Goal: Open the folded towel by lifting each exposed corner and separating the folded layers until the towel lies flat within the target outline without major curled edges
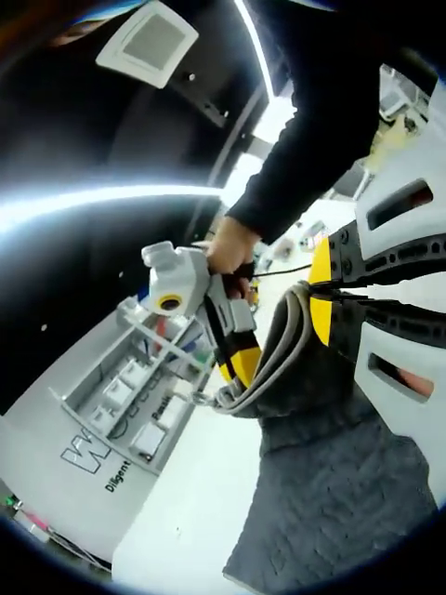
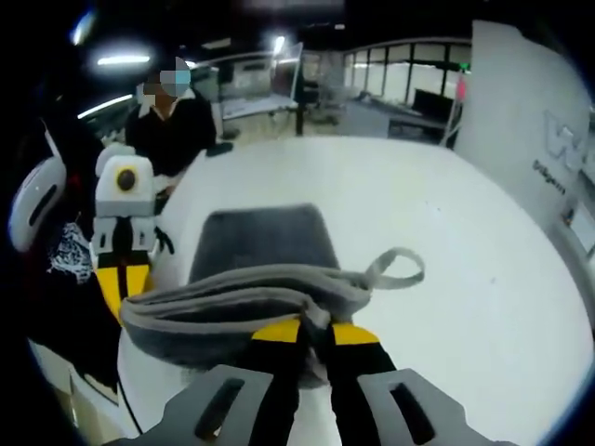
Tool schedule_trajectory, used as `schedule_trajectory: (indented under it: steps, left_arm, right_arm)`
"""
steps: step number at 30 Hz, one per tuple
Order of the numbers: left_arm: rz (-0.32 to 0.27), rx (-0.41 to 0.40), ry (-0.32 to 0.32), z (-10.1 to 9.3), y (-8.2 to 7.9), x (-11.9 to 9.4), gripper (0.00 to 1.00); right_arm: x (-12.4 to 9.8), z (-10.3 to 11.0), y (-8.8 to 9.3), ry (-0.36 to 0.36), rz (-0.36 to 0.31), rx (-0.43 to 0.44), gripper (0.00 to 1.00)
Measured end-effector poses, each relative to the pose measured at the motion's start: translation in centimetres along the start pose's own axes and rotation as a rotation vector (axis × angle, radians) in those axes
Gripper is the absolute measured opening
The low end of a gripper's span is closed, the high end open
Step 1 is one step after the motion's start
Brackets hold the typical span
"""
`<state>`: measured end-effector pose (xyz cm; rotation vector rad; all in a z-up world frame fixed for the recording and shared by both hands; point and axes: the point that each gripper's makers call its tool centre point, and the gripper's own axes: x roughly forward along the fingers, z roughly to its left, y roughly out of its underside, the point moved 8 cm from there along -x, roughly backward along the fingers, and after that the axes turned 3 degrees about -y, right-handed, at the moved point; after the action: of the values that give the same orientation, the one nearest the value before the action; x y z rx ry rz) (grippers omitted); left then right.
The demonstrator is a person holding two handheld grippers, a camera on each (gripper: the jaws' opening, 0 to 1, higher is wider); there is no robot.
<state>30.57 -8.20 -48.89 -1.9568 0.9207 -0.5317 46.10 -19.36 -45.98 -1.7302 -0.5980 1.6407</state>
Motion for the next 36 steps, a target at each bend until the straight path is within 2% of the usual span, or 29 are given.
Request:
schedule_trajectory:
  steps: [6, 14, 36]
  left_arm:
    - [0.013, 0.018, -0.004, 0.3, 0.1, 0.4, 0.0]
    - [0.013, 0.026, -0.006, 0.1, 0.0, 0.7, 0.0]
    - [0.045, 0.048, 0.021, -0.9, 0.5, 2.4, 0.0]
  right_arm:
    - [0.2, 0.0, 1.0, 0.004, -0.03, 0.006, 0.06]
    - [-0.4, -0.1, 1.4, 0.013, -0.051, 0.019, 0.06]
    - [-1.8, 0.6, 3.5, 0.046, -0.061, 0.049, 0.06]
